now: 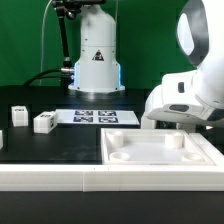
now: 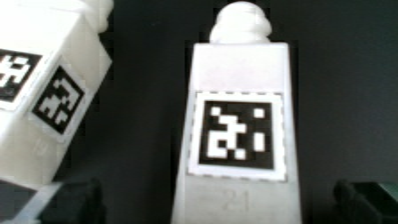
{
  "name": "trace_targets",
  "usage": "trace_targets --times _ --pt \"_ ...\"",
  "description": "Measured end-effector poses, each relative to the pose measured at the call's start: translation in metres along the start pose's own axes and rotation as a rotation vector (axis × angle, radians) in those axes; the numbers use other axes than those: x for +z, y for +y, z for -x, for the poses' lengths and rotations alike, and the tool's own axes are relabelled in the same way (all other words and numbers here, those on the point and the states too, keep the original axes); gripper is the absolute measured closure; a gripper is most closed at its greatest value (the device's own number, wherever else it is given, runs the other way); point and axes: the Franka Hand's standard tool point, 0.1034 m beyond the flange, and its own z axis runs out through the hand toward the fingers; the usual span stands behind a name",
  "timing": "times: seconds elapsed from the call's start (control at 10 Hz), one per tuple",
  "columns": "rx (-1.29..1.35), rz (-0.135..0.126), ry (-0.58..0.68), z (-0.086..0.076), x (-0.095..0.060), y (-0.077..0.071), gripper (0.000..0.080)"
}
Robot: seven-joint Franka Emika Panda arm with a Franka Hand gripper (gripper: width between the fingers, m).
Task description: Assemble one leg
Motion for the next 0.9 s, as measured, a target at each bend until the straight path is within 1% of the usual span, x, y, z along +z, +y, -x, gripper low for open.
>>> trace_targets --times 0.1,0.2,0.3,0.4,0.5,0.9 --pt "0.001 0.000 0.000 -0.0002 -0.0001 0.0007 0.0150" --pt "0.001 0.000 0.000 -0.0003 -0.0001 0.0007 0.0264" --pt "0.001 0.000 0.000 -0.0003 -0.0001 0.0007 0.0400" --pt "0.001 0.000 0.001 -0.0004 -0.0003 0.0008 0.0400" --pt "0.001 -0.001 0.001 -0.0004 -0.0002 0.0008 0.0509" --pt "0.001 -0.001 0.001 -0.0004 -0.0002 0.0009 0.0509"
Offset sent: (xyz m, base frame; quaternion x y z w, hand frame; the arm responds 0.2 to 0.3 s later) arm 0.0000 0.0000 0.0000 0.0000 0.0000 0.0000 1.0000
